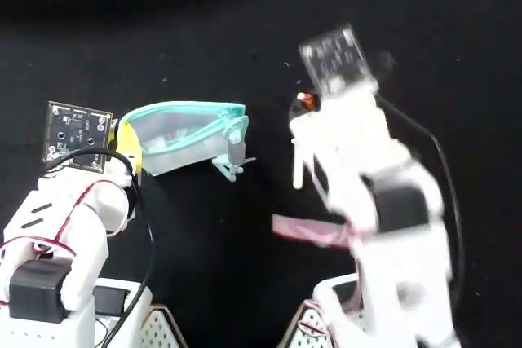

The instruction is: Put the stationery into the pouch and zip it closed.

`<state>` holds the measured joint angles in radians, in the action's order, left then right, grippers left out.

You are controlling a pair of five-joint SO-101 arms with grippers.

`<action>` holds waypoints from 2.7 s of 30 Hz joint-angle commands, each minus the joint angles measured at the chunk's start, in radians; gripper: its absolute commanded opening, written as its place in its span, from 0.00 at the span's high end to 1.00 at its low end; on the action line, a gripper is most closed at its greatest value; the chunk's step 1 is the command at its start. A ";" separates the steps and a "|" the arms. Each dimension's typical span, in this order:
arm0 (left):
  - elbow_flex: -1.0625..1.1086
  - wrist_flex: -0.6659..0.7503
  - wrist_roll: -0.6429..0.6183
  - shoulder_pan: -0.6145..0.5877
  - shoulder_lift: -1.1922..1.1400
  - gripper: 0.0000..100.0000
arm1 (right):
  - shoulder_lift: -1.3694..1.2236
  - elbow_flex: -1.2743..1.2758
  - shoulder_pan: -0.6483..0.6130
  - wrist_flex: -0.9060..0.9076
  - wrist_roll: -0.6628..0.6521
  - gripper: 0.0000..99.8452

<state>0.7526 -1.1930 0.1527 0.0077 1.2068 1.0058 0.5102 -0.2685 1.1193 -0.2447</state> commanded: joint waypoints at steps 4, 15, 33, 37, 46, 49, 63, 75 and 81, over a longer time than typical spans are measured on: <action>0.176 0.040 0.003 -0.012 -0.026 0.97 | 0.223 -0.018 -0.224 -0.241 0.021 0.99; 0.174 0.040 0.003 -0.010 -0.026 0.97 | 0.162 -0.019 -0.523 -0.649 0.015 0.99; 0.174 0.040 0.003 -0.012 -0.026 0.97 | -0.114 -0.005 -0.529 -0.813 -0.075 0.99; 0.174 0.040 0.003 -0.012 -0.026 0.97 | -0.104 0.116 -0.529 -0.812 -0.084 0.99; 0.176 0.040 0.003 -0.012 -0.026 0.97 | 0.119 0.452 -0.529 -0.812 -0.084 0.99; 0.176 0.040 0.003 -0.012 -0.026 0.97 | 0.173 0.507 -0.529 -0.793 -0.084 0.97; 0.176 0.038 0.003 -0.012 -0.026 0.97 | 0.189 -0.033 -0.471 -0.129 -0.078 0.80; 0.176 0.038 0.003 -0.012 -0.026 0.97 | 0.018 0.395 0.180 -0.301 0.046 0.80; 0.176 0.038 0.003 -0.012 -0.026 0.97 | -0.351 0.519 0.178 -0.575 0.086 0.80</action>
<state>0.7864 -1.1454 0.1527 0.0077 1.2083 0.8124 1.0273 -0.1043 0.6452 -0.1788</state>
